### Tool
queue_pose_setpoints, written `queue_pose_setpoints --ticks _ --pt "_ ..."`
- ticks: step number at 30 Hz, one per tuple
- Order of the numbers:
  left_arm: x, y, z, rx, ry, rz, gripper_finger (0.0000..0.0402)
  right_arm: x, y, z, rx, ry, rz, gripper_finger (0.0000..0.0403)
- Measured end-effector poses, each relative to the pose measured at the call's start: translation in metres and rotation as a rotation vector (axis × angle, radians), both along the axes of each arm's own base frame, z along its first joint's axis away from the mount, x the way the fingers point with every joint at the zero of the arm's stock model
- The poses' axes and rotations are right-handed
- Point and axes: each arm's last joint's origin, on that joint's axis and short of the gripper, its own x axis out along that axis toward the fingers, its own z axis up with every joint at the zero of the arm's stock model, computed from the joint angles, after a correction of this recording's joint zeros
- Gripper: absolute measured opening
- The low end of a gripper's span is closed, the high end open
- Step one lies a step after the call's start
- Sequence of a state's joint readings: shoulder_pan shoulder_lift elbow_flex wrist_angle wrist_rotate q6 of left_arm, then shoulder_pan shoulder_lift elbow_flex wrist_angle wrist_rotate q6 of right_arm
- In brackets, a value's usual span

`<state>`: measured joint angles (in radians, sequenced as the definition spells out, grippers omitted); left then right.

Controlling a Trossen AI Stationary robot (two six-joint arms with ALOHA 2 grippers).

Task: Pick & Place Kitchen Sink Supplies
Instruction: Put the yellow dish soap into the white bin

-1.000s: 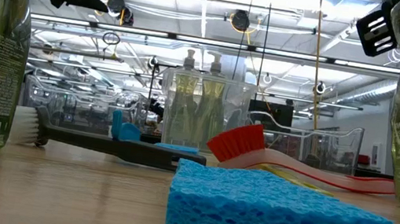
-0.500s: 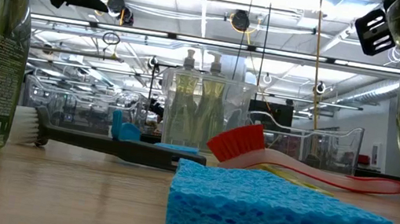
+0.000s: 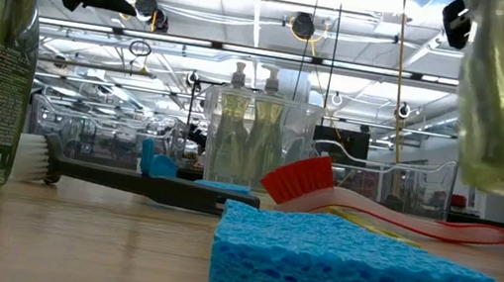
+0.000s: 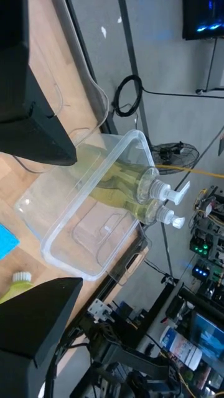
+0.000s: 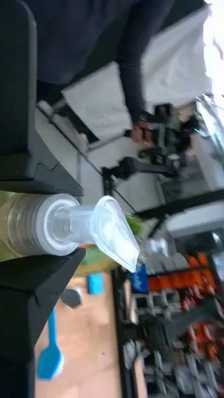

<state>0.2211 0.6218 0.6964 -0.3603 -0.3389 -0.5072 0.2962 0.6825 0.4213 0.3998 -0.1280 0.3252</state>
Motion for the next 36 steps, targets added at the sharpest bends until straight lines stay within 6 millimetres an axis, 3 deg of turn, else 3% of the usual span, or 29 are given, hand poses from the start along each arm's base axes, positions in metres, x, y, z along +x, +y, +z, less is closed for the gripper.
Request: queue_pose_setpoints --ticks 5,18,27,36 --pt "0.001 0.0 0.003 0.007 -0.032 0.0 0.0305 0.001 -0.002 0.007 0.023 -0.045 -0.086 0.0111" --pt "0.01 0.002 0.017 0.072 -0.172 -0.008 0.0306 0.019 -0.003 0.059 -0.069 -0.115 -0.25 0.0111" --pt "0.05 -0.005 0.014 0.077 -0.215 -0.175 0.0305 0.048 -0.003 0.078 -0.139 -0.106 -0.296 0.0111" --pt "0.086 -0.025 0.013 0.182 -0.306 -0.358 0.0306 0.066 -0.009 0.082 -0.149 -0.083 -0.339 0.0111"
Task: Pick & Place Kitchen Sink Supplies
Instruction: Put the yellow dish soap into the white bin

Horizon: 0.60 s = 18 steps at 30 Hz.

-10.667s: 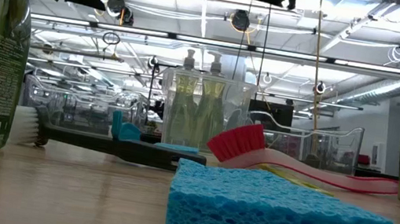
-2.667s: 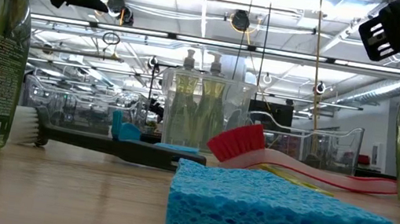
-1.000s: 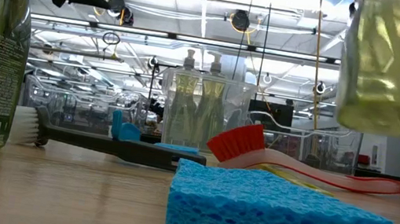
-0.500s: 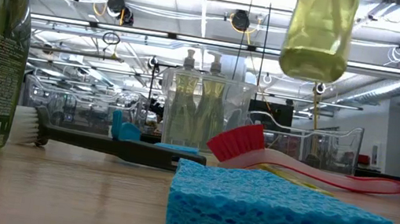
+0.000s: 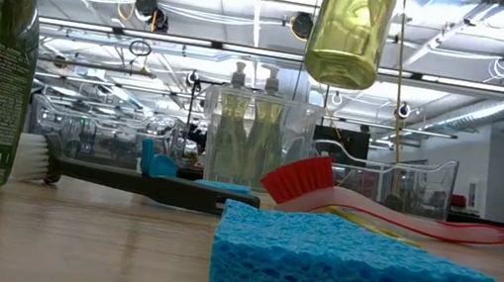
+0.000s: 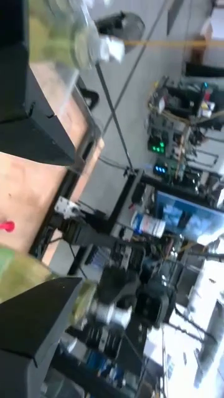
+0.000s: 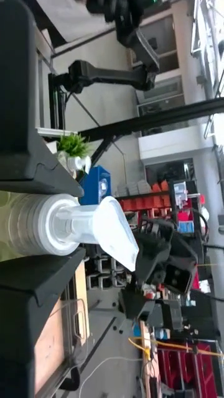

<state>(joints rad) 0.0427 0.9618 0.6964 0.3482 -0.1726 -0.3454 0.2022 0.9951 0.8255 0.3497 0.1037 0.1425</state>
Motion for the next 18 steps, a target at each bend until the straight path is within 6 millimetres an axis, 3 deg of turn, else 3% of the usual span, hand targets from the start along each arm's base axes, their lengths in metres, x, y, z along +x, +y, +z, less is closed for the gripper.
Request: queue_pose_setpoints --ticks 9,18 --pt "0.026 -0.018 -0.006 0.011 0.024 -0.077 0.0306 0.01 -0.004 -0.003 0.002 -0.001 -0.022 0.0111" --pt "0.074 -0.038 0.011 0.123 0.177 -0.141 0.0312 0.017 -0.011 -0.007 0.0 0.007 -0.055 0.0111"
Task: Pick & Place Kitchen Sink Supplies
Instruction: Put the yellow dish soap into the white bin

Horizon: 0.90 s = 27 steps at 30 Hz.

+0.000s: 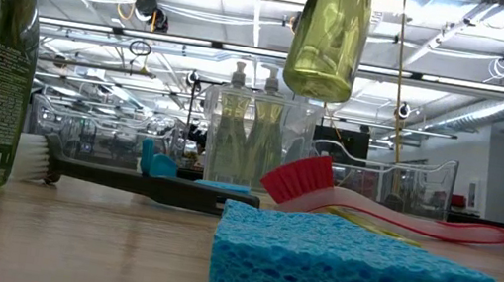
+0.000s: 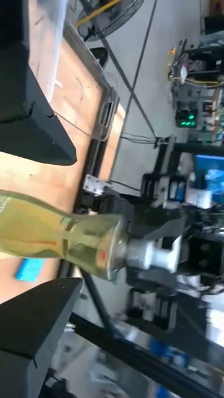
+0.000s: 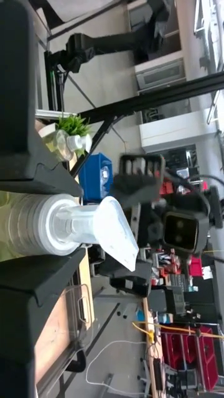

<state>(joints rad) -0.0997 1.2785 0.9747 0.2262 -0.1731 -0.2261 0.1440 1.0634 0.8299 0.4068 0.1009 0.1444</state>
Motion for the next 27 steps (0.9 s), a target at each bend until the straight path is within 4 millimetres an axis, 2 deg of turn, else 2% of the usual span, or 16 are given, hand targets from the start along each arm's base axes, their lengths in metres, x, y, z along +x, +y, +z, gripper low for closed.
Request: queue_pose_setpoints --ticks 7,14,27 --pt "0.039 -0.013 0.006 0.094 0.181 -0.041 0.0334 0.0 -0.003 0.001 -0.01 -0.008 -0.015 0.0111" --pt "0.067 -0.017 -0.001 0.087 0.265 -0.08 0.0357 0.0 -0.003 0.001 -0.033 -0.014 -0.017 0.0111" --pt "0.088 -0.01 -0.012 0.026 0.237 -0.073 0.0376 0.0 -0.003 0.001 -0.035 -0.016 -0.017 0.0111"
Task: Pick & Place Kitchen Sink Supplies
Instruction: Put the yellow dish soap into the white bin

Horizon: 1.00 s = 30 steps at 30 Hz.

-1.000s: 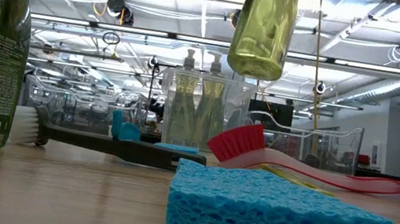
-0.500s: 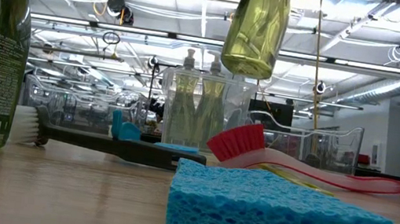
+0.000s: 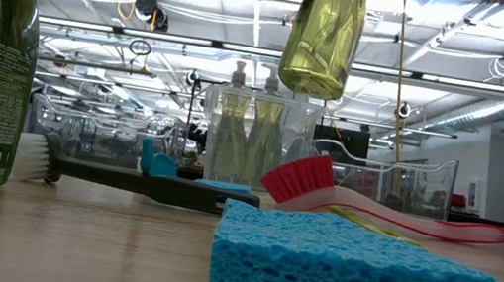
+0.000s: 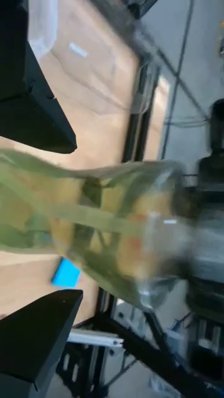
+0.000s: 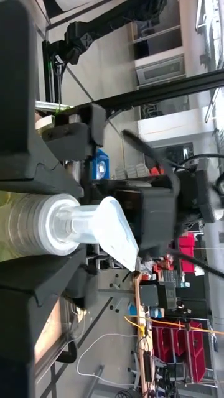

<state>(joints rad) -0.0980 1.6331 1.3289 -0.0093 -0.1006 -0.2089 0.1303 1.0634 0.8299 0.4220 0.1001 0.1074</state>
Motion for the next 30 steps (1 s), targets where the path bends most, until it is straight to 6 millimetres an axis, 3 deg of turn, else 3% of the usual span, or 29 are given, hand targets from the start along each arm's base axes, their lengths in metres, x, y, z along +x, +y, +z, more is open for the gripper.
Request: queue_pose_setpoints --ticks 15,30 --pt "0.008 0.006 0.004 -0.059 -0.102 -0.02 0.0374 0.001 0.0 0.0 0.004 -0.011 0.001 0.0111" --pt "0.008 0.006 0.006 -0.051 -0.116 -0.021 0.0293 0.014 0.002 -0.004 0.012 -0.059 0.001 0.0111"
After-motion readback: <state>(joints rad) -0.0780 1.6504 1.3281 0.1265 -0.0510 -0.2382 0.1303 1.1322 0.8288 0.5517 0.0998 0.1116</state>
